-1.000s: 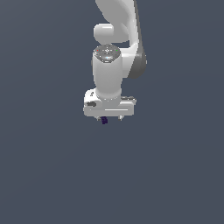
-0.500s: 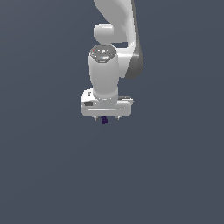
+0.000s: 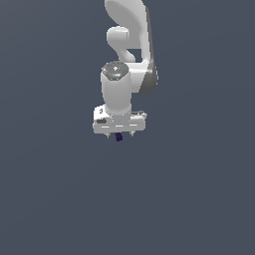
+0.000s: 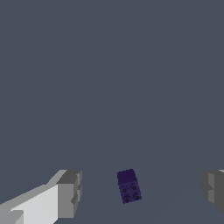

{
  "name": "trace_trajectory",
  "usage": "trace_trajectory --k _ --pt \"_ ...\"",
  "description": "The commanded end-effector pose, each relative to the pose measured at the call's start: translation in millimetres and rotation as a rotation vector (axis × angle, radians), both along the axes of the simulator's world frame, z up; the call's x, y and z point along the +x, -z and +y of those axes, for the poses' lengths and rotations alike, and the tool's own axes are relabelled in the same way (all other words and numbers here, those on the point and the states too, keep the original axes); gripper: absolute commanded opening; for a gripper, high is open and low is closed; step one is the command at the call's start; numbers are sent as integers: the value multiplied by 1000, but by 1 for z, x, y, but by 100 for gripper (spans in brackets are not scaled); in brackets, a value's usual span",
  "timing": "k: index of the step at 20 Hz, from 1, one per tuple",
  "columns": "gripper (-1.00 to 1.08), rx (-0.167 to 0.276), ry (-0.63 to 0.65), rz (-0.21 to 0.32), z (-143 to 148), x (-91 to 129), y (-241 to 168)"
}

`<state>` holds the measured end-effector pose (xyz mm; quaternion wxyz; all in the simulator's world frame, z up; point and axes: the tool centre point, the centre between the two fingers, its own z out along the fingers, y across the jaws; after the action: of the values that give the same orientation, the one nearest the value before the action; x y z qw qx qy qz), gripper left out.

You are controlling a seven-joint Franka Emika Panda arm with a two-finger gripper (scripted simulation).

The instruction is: Pick up the object and move it to a goal position.

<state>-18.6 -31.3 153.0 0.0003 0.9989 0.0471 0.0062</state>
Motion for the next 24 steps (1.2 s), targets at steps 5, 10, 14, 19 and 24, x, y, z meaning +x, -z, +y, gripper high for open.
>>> trace_trajectory --k 5,10,14,19,24 --pt "100 -3 -112 6 -10 -34 40" --pt "100 -3 -185 10 -14 -59 64" --pt "100 -2 -223 11 -16 -72 75" --pt "100 -2 -244 12 -17 -79 81" --pt "100 -2 -241 13 -17 -79 83"
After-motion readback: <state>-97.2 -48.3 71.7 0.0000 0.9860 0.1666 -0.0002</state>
